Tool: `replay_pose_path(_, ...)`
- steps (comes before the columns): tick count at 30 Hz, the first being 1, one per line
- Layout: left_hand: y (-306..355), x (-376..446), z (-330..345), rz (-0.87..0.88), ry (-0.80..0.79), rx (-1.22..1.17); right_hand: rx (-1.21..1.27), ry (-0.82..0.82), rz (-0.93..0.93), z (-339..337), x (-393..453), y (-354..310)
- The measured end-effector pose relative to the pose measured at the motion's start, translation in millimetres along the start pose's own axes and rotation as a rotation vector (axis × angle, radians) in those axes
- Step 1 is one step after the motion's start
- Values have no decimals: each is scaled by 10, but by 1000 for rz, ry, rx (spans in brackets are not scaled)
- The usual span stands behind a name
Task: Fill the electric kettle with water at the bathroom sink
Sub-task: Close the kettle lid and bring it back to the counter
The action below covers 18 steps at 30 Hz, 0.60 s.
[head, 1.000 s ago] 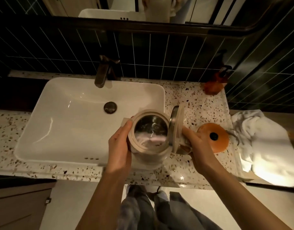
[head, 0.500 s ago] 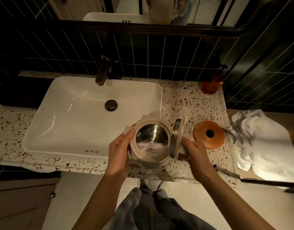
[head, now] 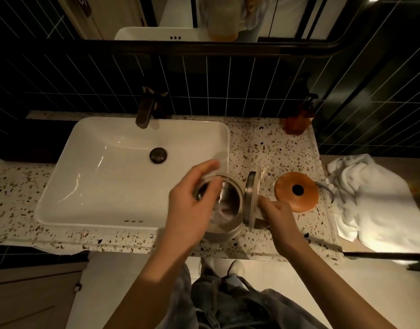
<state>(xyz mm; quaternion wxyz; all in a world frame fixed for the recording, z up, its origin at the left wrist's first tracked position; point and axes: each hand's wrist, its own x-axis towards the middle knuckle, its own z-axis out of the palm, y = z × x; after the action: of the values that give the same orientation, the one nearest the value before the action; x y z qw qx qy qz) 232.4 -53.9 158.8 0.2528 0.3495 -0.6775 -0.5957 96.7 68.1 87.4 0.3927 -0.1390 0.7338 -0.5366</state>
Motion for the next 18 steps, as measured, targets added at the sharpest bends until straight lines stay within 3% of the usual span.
replay_pose_path(3, 200, 5, 178, 6, -240, 6, 41, 14, -7, -3, 13, 26)
replay_pose_path(5, 256, -4, 286, 43, -271, 126, 54, 24, -4, 2, 22, 33)
replay_pose_path(10, 259, -9, 345, 177, -181, 246, 95, 7, 5, 10, 16, 31)
replay_pose_path(18, -24, 34, 36, 67, -52, 221, 109, 36, 88, -9, 55, 80)
